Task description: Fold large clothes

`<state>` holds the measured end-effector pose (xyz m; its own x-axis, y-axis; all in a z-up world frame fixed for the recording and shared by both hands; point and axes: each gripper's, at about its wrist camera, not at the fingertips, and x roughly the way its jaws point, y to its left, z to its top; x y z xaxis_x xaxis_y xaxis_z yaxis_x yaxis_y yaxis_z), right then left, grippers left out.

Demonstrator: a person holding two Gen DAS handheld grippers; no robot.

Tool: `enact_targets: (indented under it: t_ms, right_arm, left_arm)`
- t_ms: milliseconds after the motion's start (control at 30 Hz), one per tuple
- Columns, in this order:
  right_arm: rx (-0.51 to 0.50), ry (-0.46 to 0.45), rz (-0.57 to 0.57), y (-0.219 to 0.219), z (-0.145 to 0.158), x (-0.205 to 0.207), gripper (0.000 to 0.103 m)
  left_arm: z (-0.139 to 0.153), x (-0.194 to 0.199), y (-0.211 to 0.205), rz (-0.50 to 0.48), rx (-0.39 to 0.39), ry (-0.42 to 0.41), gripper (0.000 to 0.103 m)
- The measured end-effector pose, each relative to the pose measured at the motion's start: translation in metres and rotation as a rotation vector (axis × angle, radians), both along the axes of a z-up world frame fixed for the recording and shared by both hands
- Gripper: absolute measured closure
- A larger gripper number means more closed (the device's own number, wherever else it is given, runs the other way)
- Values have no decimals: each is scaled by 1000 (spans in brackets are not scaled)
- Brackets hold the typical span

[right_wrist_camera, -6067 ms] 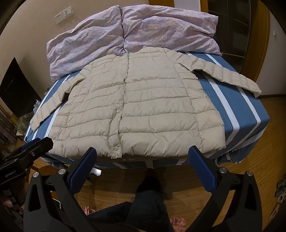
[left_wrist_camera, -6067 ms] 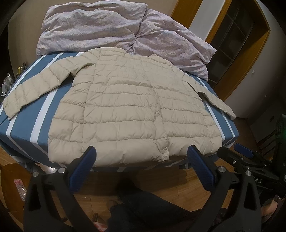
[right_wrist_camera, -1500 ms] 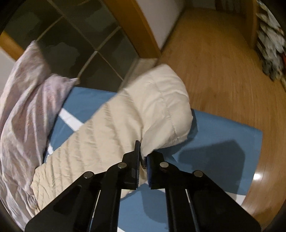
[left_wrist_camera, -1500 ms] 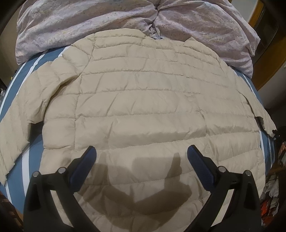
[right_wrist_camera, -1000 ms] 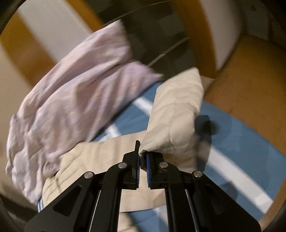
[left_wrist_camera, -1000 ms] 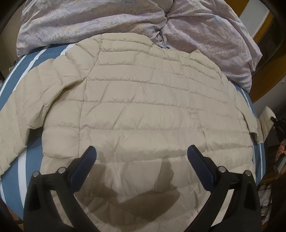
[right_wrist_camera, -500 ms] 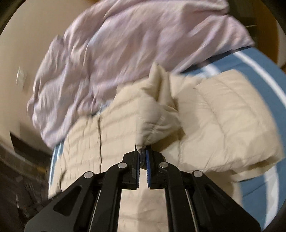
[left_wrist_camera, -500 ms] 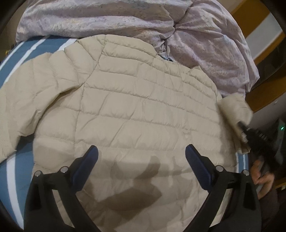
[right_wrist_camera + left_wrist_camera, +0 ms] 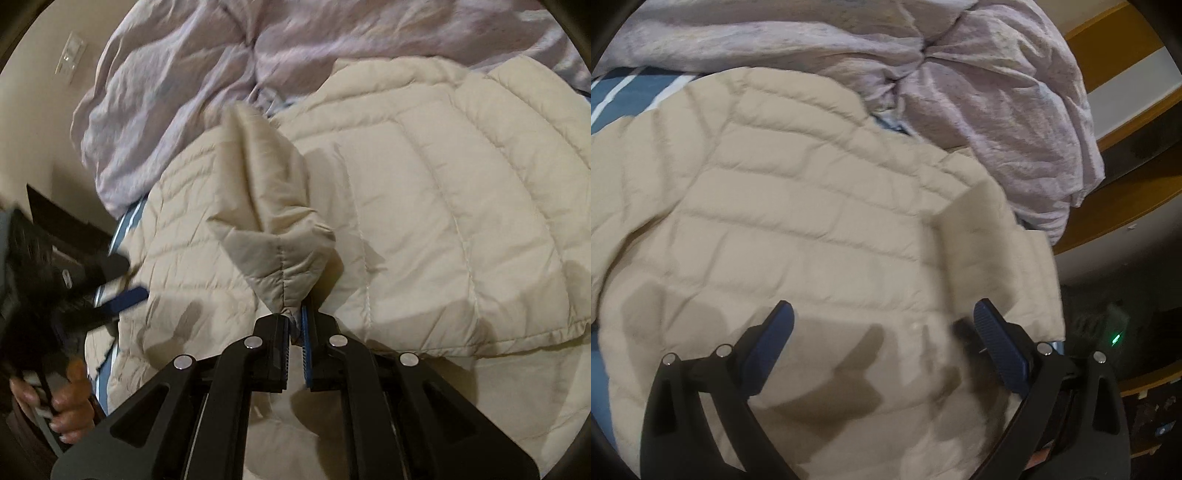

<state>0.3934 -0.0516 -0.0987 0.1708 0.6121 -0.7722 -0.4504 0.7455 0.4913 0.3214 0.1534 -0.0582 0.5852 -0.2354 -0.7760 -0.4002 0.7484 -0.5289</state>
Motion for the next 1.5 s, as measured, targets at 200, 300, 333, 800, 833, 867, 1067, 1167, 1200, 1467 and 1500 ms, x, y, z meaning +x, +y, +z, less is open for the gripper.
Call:
enact_targets:
  t_ms: [200,300,333,800,833,867,1067,1167,1200,1467,1500]
  right_arm:
    - [-10,16,33,13,-8,-10,97]
    - [-18,10,45,17,-9,-13,97]
    - [-20,8,43,17,-9,-13,97]
    - [-48,-7,48,17,-3,-21,94]
    - [-47,-3,50,17,-1,-21,91]
    - [-46,1,53,17,1,-21,88]
    - [-24,-57,42,7,23,-23,44]
    - [-50,-119,4,1,34,-24,44]
    - [-63,-141,-15,-1,36,-24,44]
    - [-228,-198,-73,-7,16,-12,44]
    - [-240,-198,-70,-7,12,-12,44]
  left_arm:
    - [7,29,-12,-35,-24,-18,6]
    - [5,42,-17,-46,-28,-7,6]
    - [4,45,-18,-45,-27,-1,6]
    - [-29,67,-32,-48,-3,116,89]
    - [-29,65,-30,-49,19,118,91]
    - [-29,64,-29,-50,30,119,92]
    - [-22,49,-11,-33,117,119,93]
    - [-23,41,-2,-19,148,127,92]
    - [-23,40,0,-14,158,131,92]
    - [-30,35,-4,-9,283,160,73]
    - [-32,34,-4,-7,296,163,70]
